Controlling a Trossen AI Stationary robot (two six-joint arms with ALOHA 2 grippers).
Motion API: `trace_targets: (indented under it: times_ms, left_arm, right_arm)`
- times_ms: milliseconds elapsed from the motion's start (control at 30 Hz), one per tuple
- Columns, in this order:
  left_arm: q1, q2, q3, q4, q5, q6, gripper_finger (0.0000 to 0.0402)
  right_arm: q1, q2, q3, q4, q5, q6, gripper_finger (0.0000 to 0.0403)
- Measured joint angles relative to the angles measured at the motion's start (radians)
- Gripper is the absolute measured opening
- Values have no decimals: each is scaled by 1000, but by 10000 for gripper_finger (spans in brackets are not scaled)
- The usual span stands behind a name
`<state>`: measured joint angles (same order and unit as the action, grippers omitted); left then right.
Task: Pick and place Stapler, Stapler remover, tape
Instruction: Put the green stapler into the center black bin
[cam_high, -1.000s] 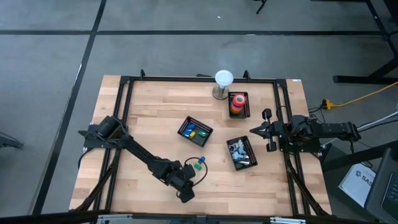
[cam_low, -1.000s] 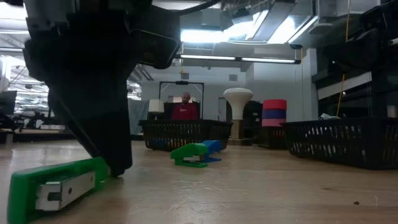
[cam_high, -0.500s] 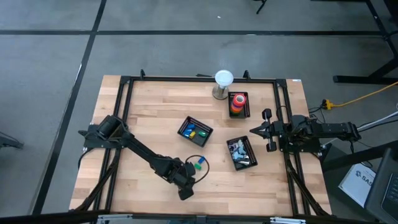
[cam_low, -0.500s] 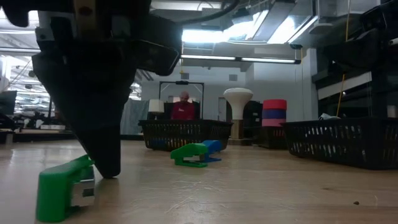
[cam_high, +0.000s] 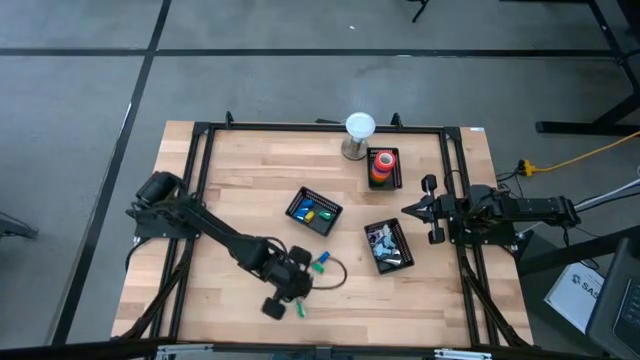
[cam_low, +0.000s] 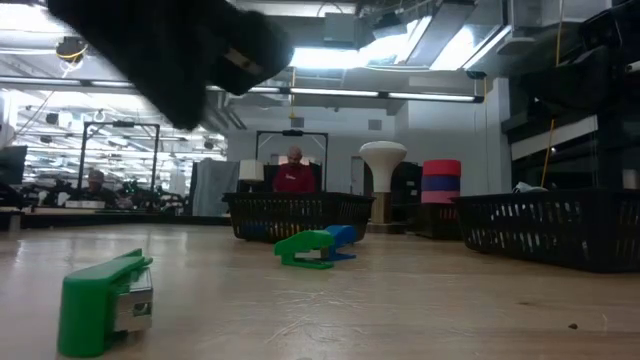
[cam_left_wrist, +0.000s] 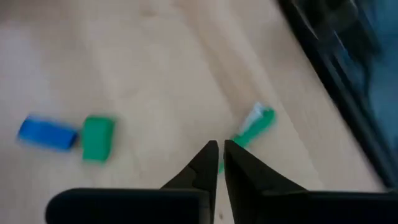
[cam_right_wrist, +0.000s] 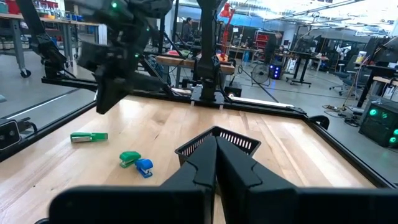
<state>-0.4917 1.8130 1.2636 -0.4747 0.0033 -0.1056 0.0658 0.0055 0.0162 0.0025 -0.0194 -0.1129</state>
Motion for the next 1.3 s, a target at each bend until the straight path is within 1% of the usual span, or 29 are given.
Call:
trace_targets:
  times_ms: [100,200,333,500,633,800,1067,1200,1300]
  left_arm:
    - [-18,15,0,-6,37,220,39]
    - [-34,44,0,-6,33,353,61]
    - [-46,81,0,3,13,441,99]
    - [-58,109,0,7,-44,518,147]
    - [-64,119,0,7,-47,554,170]
    - [-64,119,0,9,-62,556,173]
    - [-63,170,1,19,-90,539,156]
    - [-65,181,3,27,-107,527,141]
    - [-65,179,2,45,-121,472,121]
  right_arm:
    - [0,0,0,0,0,0,14]
    - [0,0,0,0,0,0,14]
    - [0,0,0,0,0,0,14]
    - [0,0,0,0,0,0,14]
    - [0,0,0,0,0,0,14]
    - [0,0,0,0,0,0,14]
    - [0,0,0,0,0,0,14]
    - [0,0,0,0,0,0,14]
    - [0,0,0,0,0,0,14]
